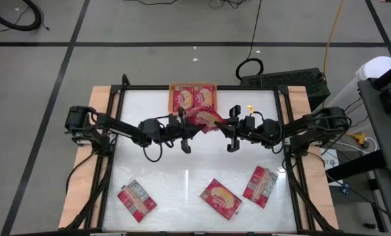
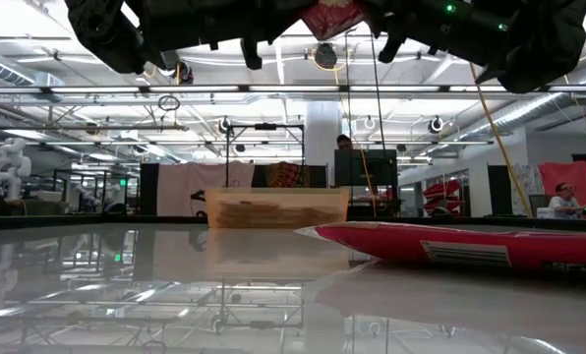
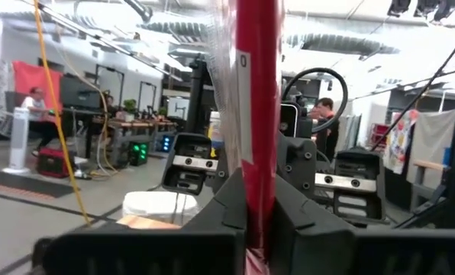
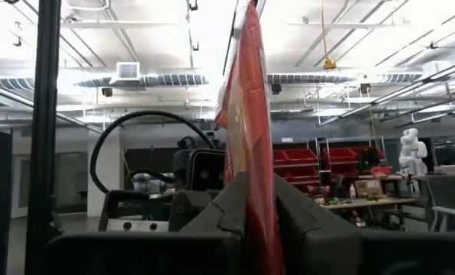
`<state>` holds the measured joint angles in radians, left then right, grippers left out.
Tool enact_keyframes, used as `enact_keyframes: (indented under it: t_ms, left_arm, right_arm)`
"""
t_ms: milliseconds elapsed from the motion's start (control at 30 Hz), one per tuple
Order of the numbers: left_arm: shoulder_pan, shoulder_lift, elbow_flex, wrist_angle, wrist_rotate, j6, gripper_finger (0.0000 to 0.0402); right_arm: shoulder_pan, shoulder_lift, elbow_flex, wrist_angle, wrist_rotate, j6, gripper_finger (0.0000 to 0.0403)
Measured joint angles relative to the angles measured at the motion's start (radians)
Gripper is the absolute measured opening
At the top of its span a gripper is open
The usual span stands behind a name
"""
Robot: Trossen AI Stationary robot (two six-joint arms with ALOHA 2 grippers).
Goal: Sort popcorn bags into baskets
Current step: Put the red popcorn bag into the orange bin
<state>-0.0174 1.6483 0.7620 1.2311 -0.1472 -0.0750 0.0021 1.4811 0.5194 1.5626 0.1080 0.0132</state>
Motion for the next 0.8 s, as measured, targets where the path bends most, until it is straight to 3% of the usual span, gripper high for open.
enact_keyframes:
  t_ms: [233,533,800]
  left_arm:
    - [0.022,-0.051,-0.002,-0.09,0.054,-0.038,0.0013]
    - [0.101,-0.305,-0.001,-0.642,0.065,-0.055,0.0014]
    - [0.304,-0.454,-0.001,-0.981,0.05,-0.088,0.0015]
  right_arm:
    - [0.0,-0.024,-0.046,-0.027,0.073,0.008,0.0074]
    - [-0.001,-0.068,-0.178,-0.057,0.16,0.069,0.0144]
    - [-0.001,-0.069,-0.247,-0.068,0.156,0.131,0.0157]
